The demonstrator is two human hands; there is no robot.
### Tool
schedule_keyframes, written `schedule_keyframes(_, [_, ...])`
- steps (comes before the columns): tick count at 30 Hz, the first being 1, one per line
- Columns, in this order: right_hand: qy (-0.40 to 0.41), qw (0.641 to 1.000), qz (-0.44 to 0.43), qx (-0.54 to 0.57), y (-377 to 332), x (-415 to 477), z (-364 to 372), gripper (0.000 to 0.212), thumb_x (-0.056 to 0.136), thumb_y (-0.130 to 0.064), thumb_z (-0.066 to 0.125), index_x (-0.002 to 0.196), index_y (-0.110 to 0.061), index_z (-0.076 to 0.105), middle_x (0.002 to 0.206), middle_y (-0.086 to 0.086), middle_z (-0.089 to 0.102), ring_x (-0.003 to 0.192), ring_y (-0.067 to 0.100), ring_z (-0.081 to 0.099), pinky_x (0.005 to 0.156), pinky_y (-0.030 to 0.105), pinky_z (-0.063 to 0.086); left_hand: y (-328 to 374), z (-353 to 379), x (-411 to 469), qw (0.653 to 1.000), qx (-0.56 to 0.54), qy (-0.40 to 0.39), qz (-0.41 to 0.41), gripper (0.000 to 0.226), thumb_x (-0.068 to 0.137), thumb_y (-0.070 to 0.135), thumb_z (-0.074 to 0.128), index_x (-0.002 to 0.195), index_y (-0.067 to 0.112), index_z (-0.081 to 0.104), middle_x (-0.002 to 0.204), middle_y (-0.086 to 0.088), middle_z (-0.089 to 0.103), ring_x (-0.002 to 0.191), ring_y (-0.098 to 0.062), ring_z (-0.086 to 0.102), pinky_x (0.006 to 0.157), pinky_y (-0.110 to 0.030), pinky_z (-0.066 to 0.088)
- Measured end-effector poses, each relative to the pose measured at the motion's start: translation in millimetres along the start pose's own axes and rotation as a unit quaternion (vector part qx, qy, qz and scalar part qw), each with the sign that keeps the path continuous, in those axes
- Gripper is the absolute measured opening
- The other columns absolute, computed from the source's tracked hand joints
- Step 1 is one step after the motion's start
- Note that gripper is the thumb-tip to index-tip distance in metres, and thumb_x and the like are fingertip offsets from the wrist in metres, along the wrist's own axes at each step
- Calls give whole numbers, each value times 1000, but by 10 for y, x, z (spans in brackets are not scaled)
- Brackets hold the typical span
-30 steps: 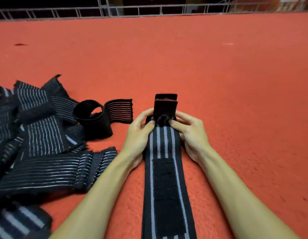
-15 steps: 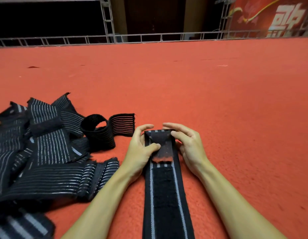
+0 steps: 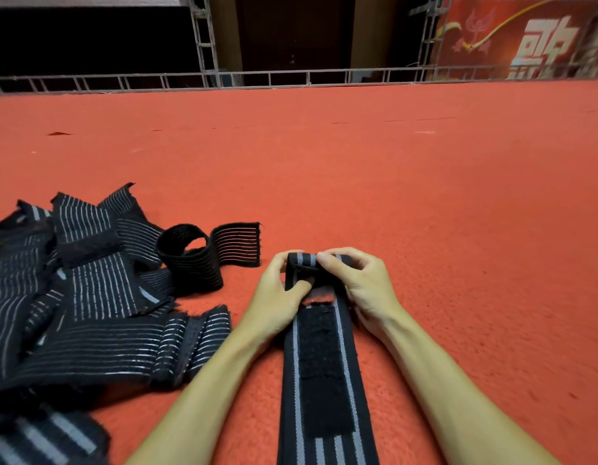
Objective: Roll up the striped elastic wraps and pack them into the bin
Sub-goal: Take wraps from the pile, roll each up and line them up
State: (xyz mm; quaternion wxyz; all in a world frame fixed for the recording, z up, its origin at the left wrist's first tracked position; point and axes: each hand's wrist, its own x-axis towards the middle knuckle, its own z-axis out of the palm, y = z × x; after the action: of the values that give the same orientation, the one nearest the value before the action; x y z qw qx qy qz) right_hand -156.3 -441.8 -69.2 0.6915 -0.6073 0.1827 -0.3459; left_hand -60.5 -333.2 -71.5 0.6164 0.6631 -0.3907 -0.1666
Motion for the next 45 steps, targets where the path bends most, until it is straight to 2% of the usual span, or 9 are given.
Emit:
schedule_keyframes(4, [38, 999, -11, 11, -12, 20, -43, 22, 69, -14, 84, 87, -8, 73, 86, 11, 69, 79, 22, 64, 78, 40, 52, -1, 7, 27, 984, -145, -50, -92, 27, 86, 8, 56, 113, 14, 57, 109, -11, 67, 101, -22, 63, 90, -34, 47])
schedule_keyframes(7, [15, 1000, -23, -15, -9, 10, -30, 27, 67, -8, 84, 92, -9, 72, 85, 6, 70, 76, 16, 64, 74, 32, 53, 53, -21, -18, 959, -256, -47, -109, 31, 89, 10, 55, 120, 10, 54, 106, -11, 67, 91, -17, 67, 75, -25, 54])
schedule_keyframes(12, [-23, 998, -42, -42, -10, 4, -49, 40, 64, -2, 85, 100, -9, 69, 94, 8, 71, 83, 16, 65, 80, 35, 55, 11, -35, -31, 968, -236, 6, -85, 52, 80, 19, 69, 129, 13, 51, 115, -11, 66, 106, -22, 65, 90, -34, 53])
schedule_keyframes(19, [-53, 995, -57, -61, -12, 5, -83, 56, 63, 8, 82, 113, -8, 63, 102, 5, 70, 87, 11, 67, 78, 23, 54, -37, -75, -19, 983, -175, -3, -60, 30, 88, -5, 57, 115, 7, 56, 110, -13, 64, 102, -21, 62, 87, -30, 53])
schedule_keyframes(25, [-51, 990, -49, -121, 13, 22, -7, 26, 81, -35, 72, 100, -17, 69, 92, -2, 70, 85, 10, 64, 75, 28, 51, -25, -101, -24, 987, -160, 31, 2, 45, 82, -21, 50, 102, 18, 57, 102, -3, 59, 78, -9, 60, 70, -27, 53])
schedule_keyframes(28, [-47, 991, -11, -126, 14, 27, 41, 54, 83, -62, 53, 92, -10, 66, 75, 4, 60, 66, 15, 54, 54, 22, 42, 9, -77, -39, 986, -160, 31, 14, 49, 80, -25, 48, 95, 21, 58, 95, 2, 59, 67, -6, 57, 58, -22, 49])
schedule_keyframes(31, [-41, 994, -4, -103, 30, 31, 29, 35, 87, -51, 60, 80, -18, 67, 66, -6, 56, 63, 14, 51, 53, 21, 39, 54, -58, -61, 984, -173, 30, 11, 47, 79, -24, 48, 94, 19, 59, 90, 5, 61, 65, -3, 59, 57, -18, 49])
schedule_keyframes(37, [-49, 997, 5, 56, 15, 19, -24, 27, 76, -19, 77, 101, -10, 69, 93, 8, 66, 84, 22, 62, 77, 37, 50, 1, -58, -26, 974, -217, -46, -46, 52, 75, 30, 68, 125, 34, 53, 117, -7, 58, 104, -19, 61, 91, -34, 50])
schedule_keyframes(45, [-105, 992, -64, 35, 22, 9, -87, 39, 71, 6, 73, 105, -11, 63, 103, -1, 68, 95, 19, 61, 84, 35, 53, -12, 2, -8, 987, -138, -29, -82, 61, 83, 62, 53, 127, 25, 34, 119, 4, 55, 106, -1, 58, 95, -27, 46])
